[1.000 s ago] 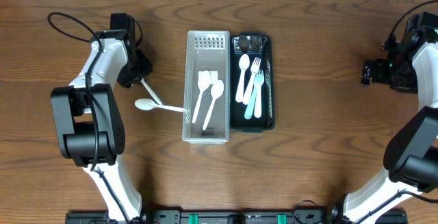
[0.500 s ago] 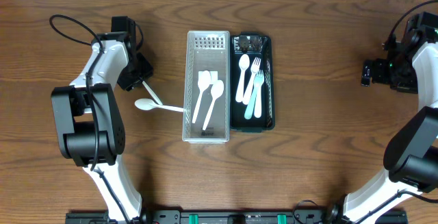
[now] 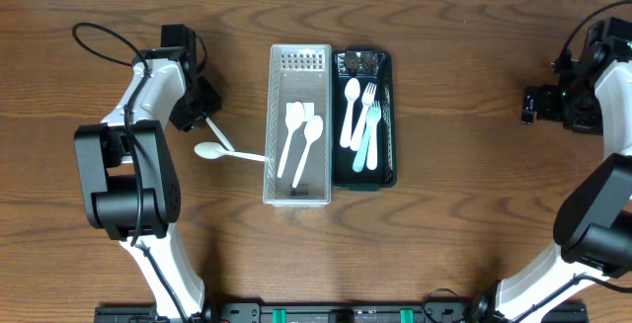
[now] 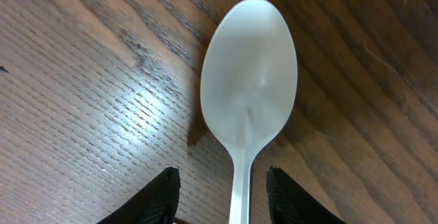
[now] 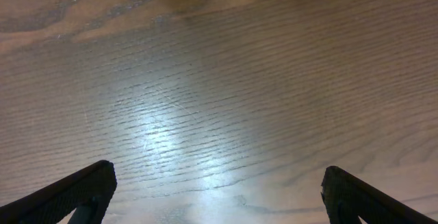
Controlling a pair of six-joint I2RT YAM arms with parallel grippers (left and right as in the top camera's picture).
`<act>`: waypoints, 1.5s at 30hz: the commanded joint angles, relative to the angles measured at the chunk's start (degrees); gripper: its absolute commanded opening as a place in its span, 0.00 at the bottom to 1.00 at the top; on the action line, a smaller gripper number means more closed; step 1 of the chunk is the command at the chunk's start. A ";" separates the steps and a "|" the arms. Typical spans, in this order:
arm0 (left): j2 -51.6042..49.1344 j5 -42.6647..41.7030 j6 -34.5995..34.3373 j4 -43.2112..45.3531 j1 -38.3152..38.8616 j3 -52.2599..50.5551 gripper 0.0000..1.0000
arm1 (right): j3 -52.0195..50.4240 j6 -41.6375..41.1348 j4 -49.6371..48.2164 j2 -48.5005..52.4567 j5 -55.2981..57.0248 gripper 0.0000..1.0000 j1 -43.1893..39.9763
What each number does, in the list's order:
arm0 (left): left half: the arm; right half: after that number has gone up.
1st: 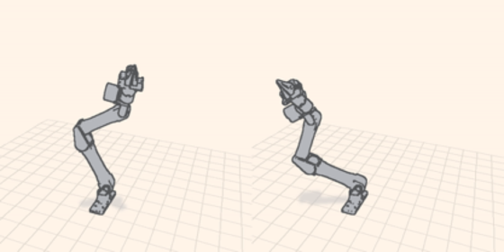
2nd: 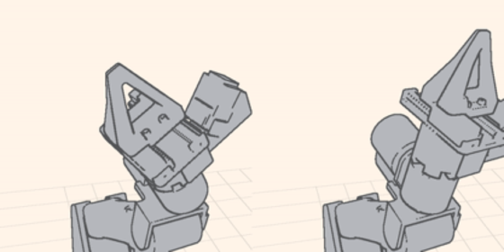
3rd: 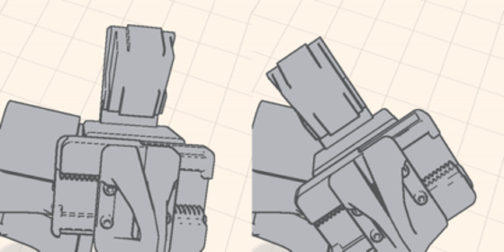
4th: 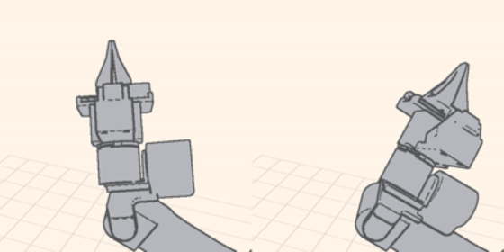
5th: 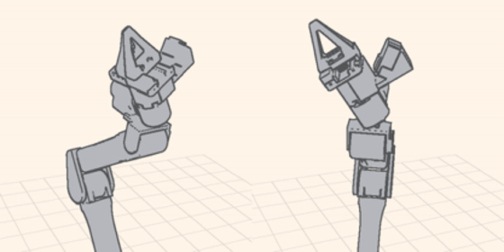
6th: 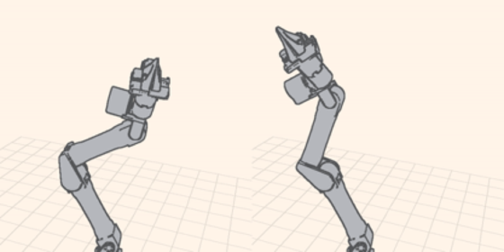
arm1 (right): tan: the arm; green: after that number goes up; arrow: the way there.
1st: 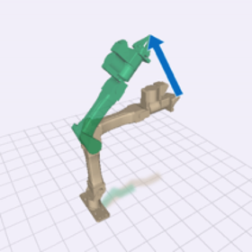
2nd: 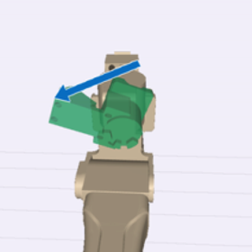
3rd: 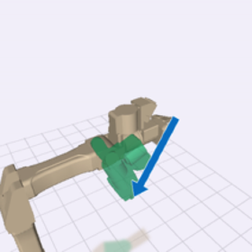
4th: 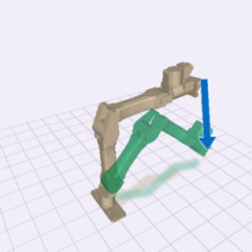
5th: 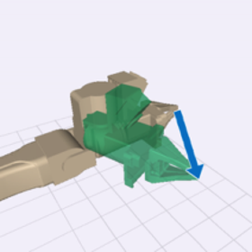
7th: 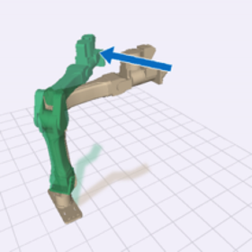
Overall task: Pack container
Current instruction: 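Lower the left gripper and close it on the spoon handle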
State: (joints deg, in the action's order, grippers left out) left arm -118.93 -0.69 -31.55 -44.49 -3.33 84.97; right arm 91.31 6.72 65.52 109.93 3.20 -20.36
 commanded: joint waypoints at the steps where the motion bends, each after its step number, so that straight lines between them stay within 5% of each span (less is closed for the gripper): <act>1: -0.98 0.04 -0.68 0.31 -0.09 -0.55 0.44 | -0.04 0.66 0.02 -0.11 -0.20 0.99 -0.24; 45: -0.98 0.09 -0.68 3.61 -0.09 -4.20 0.44 | -0.04 0.66 0.00 -0.11 -0.20 0.99 -0.24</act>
State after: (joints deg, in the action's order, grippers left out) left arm -118.93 -0.91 -31.55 -40.69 -3.33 81.21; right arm 91.31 6.72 65.52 109.93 3.18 -20.36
